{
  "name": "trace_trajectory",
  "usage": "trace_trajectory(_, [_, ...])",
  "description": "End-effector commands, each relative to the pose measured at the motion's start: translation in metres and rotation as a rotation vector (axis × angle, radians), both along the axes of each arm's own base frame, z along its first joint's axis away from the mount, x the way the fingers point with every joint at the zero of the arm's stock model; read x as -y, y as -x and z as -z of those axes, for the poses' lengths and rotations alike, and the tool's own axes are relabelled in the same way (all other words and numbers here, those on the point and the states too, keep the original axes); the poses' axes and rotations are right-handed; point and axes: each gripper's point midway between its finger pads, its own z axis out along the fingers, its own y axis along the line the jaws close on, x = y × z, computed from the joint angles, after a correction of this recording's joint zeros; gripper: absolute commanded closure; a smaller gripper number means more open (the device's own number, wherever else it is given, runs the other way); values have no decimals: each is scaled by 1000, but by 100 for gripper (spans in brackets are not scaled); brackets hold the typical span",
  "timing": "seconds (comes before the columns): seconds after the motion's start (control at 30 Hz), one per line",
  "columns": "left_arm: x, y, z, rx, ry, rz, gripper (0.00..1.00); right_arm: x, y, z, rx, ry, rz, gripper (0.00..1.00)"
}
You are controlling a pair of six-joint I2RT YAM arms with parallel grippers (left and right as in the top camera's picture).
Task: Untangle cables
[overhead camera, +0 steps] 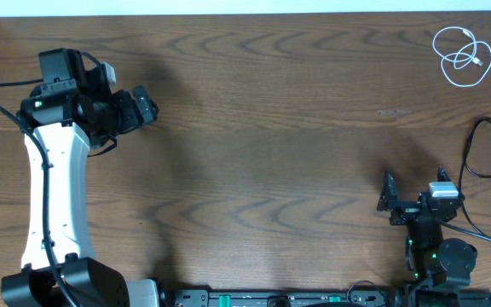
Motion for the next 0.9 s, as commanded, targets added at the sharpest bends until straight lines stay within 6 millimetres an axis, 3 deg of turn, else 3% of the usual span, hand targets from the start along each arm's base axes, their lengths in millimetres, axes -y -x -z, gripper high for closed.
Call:
trace_trajectory(0.0, [-28,8,-15,24,-156,-69,0,3,0,3,0,-12,15,1])
trace_trajectory(0.1, [-32,18,-39,90,-207,-92,0,3,0,3,0,-12,15,1])
trace_trajectory(0.2, [-36,43,-79,208,-292,-124,0,3,0,3,0,-12,15,1])
trace_trajectory(0.33, [-24,76,-124,399,-337,-115,0,3,0,3,0,-13,15,1])
trace_trajectory(0.43, [-12,97,-145,552,-354,-97,0,3,0,3,0,-12,15,1])
trace_trajectory(0.57, [-4,108,-149,721,-372,-91,0,3,0,3,0,-13,15,1])
trace_trajectory(0.67, [7,110,-141,854,-387,-30,0,3,0,3,0,-13,15,1])
trace_trajectory(0.87, [22,104,-81,1011,-375,19,0,3,0,3,0,-13,15,1])
